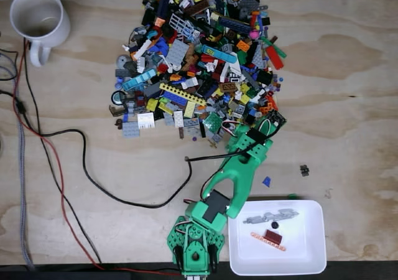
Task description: Find the closest Lego and put it in the bin.
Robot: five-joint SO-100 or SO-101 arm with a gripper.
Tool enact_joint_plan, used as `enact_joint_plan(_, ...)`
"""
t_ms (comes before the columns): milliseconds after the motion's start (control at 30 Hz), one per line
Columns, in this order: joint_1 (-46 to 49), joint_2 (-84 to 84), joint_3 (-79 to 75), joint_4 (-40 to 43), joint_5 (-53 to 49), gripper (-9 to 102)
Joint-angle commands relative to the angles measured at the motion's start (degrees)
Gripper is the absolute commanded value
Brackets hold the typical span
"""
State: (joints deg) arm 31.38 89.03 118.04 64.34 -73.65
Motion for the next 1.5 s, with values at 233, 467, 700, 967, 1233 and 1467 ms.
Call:
enact_joint_plan(233, 0.4, 3.9, 1.3, -5.4, 17.1, 20)
enact_joint_plan(467, 1.6, 4.8, 3.6, -7.6, 20.7, 20)
enact_joint_plan(700, 2.4, 5.4, 1.8, -4.6, 18.5, 21)
enact_joint_plan(967, 3.6, 4.5, 1.9, -6.5, 16.9, 18)
enact_joint_plan(1233, 2.0, 3.3, 4.3, -9.5, 17.1, 10)
enact_joint_plan(1467, 1.2, 3.2, 4.6, -9.9, 17.3, 10)
